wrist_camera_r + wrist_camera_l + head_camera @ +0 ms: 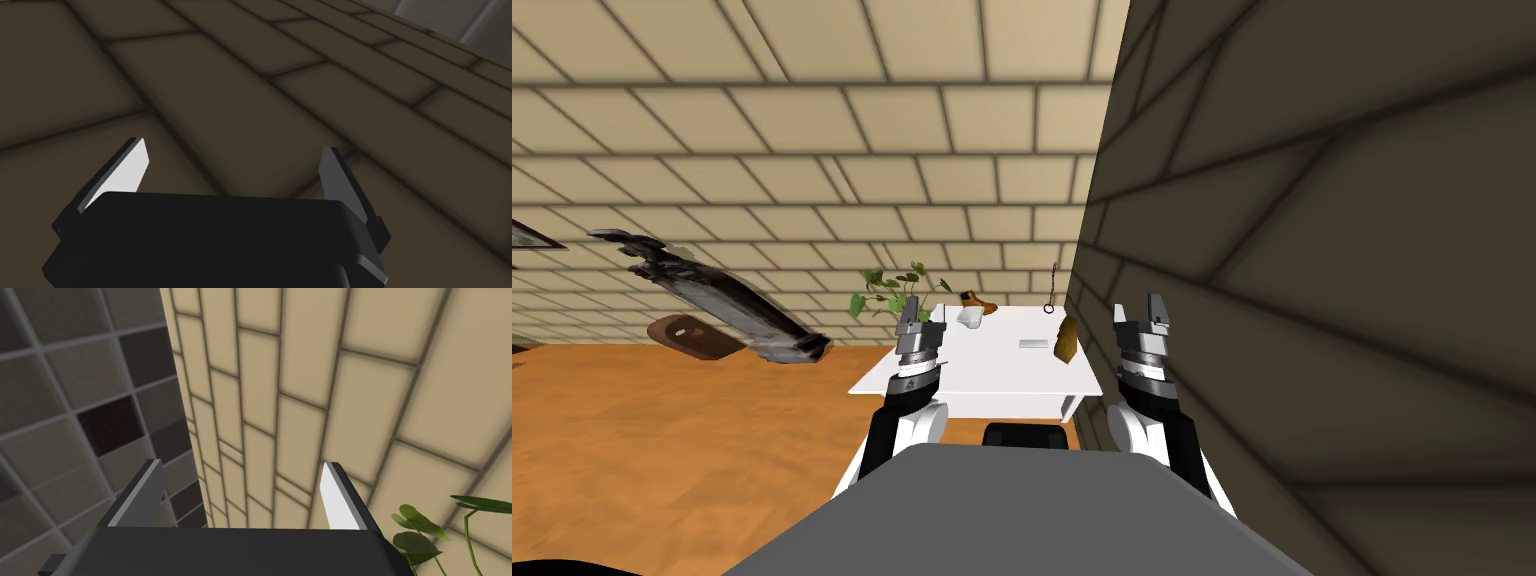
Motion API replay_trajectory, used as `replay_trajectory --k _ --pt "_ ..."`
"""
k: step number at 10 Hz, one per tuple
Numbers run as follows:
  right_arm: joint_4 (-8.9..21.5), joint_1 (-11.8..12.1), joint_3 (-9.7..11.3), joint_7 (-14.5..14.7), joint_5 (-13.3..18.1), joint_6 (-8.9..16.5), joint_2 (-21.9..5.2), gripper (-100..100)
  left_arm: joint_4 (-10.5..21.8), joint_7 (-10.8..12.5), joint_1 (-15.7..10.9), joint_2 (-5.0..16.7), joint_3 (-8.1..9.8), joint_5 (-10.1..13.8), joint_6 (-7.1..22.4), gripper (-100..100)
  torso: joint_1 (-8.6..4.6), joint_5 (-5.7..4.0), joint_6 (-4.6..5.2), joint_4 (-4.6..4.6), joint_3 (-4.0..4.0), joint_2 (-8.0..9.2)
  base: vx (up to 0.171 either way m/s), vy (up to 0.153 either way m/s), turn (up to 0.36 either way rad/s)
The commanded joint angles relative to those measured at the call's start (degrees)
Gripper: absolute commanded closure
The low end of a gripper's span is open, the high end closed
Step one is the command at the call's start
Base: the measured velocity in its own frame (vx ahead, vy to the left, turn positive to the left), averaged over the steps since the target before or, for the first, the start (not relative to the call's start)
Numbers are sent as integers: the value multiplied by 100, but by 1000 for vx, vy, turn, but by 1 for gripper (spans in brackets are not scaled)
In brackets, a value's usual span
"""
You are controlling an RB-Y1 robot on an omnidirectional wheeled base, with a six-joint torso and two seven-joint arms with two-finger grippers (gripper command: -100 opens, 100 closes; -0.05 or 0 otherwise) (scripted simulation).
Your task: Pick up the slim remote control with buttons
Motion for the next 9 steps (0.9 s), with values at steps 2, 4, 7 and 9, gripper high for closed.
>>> replay_trajectory --k 2,4,7,9 --pt "194 -91 23 28 125 -52 -373 -100 0 0 -1 0 -1 0 0 0 8 1 -3 3 8 16 -89 31 159" --pt "419 -186 43 53 264 -98 -705 -100 0 0 -1 0 -1 0 0 0 11 3 -1 9 22 38 -94 47 148" --pt "907 -373 70 87 568 -170 -1226 -100 0 0 -1 -1 -1 0 0 0 24 6 -3 6 15 26 -66 70 246" --pt "1124 -443 79 96 695 -195 -1522 -100 0 0 0 0 0 0 0 0 11 3 2 4 10 17 -34 39 134"
